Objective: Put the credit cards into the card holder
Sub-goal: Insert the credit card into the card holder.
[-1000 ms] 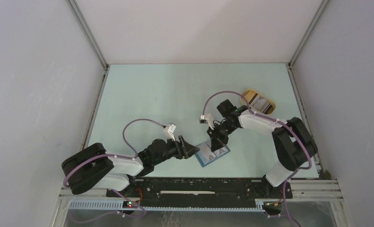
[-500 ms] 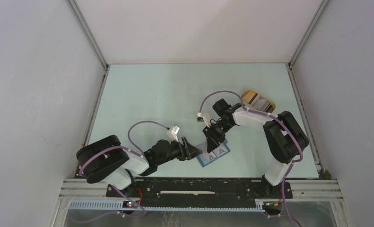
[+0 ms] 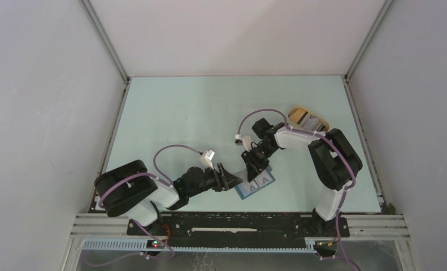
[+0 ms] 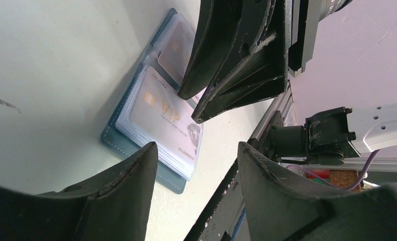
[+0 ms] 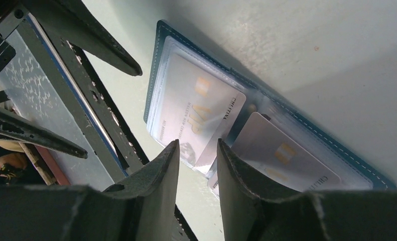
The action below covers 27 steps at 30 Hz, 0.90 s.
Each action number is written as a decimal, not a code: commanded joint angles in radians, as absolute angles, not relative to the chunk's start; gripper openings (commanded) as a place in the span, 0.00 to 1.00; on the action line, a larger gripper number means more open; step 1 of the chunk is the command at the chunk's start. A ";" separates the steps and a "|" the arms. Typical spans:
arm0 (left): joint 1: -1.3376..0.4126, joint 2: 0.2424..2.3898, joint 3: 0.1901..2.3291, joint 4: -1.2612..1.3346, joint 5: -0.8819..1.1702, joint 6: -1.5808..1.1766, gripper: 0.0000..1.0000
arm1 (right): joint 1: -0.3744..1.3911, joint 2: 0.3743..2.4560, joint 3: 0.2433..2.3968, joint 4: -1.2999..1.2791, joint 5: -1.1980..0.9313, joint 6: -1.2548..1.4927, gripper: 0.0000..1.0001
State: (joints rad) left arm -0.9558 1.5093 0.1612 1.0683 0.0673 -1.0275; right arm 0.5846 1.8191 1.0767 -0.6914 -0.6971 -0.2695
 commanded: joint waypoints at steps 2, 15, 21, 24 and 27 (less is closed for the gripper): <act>-0.964 1.517 0.196 1.106 0.062 -1.040 0.64 | 0.598 1.823 1.110 -0.694 -0.659 -0.245 0.43; -0.978 1.535 0.185 1.106 0.041 -1.049 0.65 | 0.637 1.825 1.112 -0.696 -0.619 -0.240 0.45; -0.986 1.530 0.187 1.105 0.042 -1.049 0.63 | 0.616 1.851 1.129 -0.721 -0.645 -0.240 0.44; -0.986 1.523 0.183 1.106 0.036 -1.050 0.61 | 0.601 1.859 1.132 -0.728 -0.658 -0.241 0.43; -0.986 1.520 0.180 1.106 0.029 -1.053 0.61 | 0.597 1.863 1.133 -0.731 -0.663 -0.241 0.43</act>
